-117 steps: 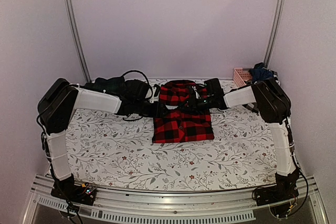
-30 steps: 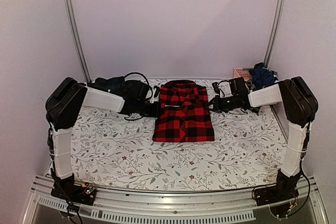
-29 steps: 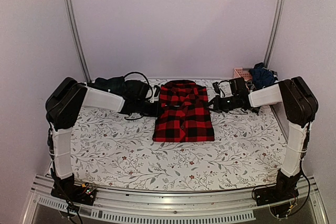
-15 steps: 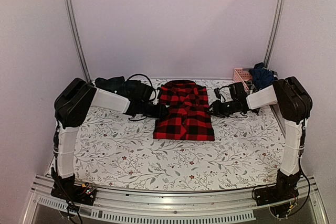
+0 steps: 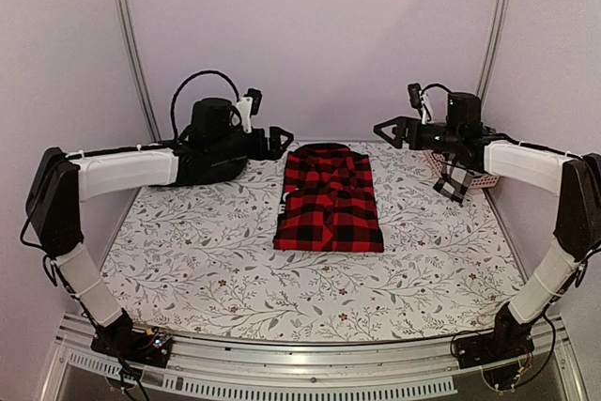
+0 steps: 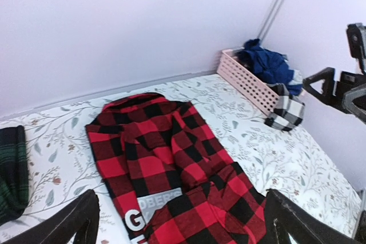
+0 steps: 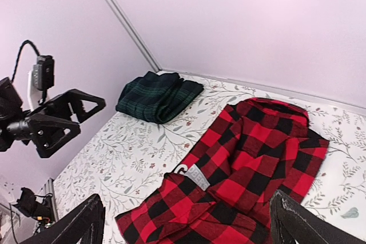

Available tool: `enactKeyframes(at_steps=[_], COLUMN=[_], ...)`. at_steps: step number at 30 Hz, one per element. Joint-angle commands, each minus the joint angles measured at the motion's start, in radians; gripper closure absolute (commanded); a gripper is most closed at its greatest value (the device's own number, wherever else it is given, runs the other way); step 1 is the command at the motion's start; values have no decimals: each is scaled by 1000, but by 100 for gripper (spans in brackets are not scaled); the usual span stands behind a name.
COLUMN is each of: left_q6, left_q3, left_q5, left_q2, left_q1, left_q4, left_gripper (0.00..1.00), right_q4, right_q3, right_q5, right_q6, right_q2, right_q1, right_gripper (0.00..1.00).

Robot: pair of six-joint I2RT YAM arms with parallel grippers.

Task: Fold and stack the mixed laundry pile
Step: Smooth out the 2/3-rectangle-folded T-shirt at the center of the board.

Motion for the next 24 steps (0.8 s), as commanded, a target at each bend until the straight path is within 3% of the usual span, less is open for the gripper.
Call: enactKeyframes(at_steps=[1,4,8,17,20,24], left_q6=[-18,-135,-248,-473,-561,-555], left_q3=[52,2,32,-52,-146,-199], left_q5=[361,545,654,668,630,582], left_q2=[113,162,281,490,519,509], left_q1=[4,-57,-132,-97,-72,-71], left_q4=[-37,138,223,396,464,435], left_gripper=[0,0,0,0,0,0], right_q4=[28,132,164,418,404,331], right_q3=[-18,-83,-109,-163,-195,-220], right_q5=[-284,-340,-327,-379,-340,-288], right_q6=[112,252,309,545,549,475], right_q2=[97,144,209,466,526,533], right_q1=[-7,52,127,158,159,157], right_gripper=[1,1,1,5,5,6])
